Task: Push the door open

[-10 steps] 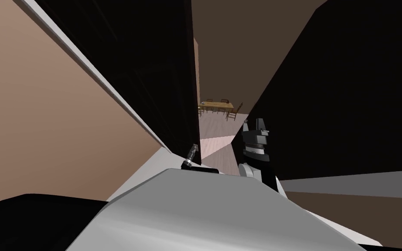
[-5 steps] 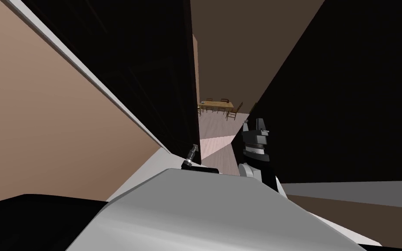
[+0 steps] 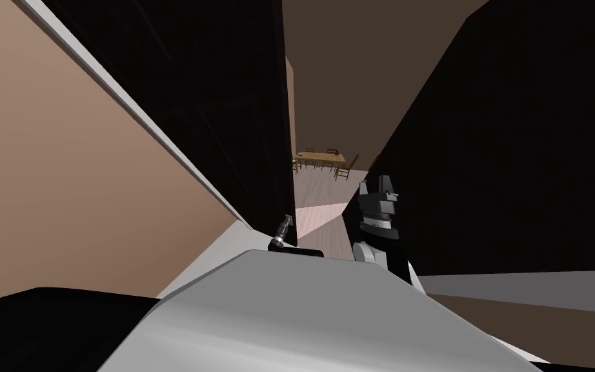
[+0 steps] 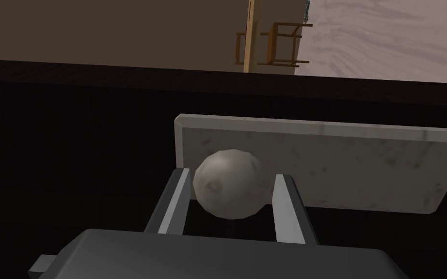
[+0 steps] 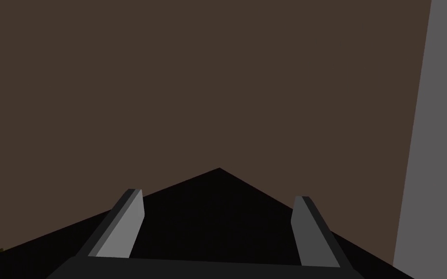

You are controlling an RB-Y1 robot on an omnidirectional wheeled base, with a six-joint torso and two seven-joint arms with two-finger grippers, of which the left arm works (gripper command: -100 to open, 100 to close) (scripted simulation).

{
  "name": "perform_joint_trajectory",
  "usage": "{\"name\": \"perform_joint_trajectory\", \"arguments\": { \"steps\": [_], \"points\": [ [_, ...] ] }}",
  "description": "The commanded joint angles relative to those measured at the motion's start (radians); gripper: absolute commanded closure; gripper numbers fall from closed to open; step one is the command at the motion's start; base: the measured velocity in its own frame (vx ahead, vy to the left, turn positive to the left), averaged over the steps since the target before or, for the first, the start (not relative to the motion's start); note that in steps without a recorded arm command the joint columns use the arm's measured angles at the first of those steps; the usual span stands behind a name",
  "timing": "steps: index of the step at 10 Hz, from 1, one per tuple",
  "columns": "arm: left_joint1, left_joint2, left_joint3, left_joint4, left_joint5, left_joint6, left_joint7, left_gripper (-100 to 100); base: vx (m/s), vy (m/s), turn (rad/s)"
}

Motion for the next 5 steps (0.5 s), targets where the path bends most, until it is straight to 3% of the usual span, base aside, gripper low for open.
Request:
{"name": "perform_joint_trajectory", "arguments": {
  "steps": [1, 5],
  "points": [
    [-0.011, 0.004, 0.019, -0.008, 0.007, 0.002, -0.004, 100, 0.19, -0.045, 0.021],
    [-0.027, 0.007, 0.061, 0.006, 0.022, 0.004, -0.016, 100, 0.179, -0.085, 0.05]
  ]
}}
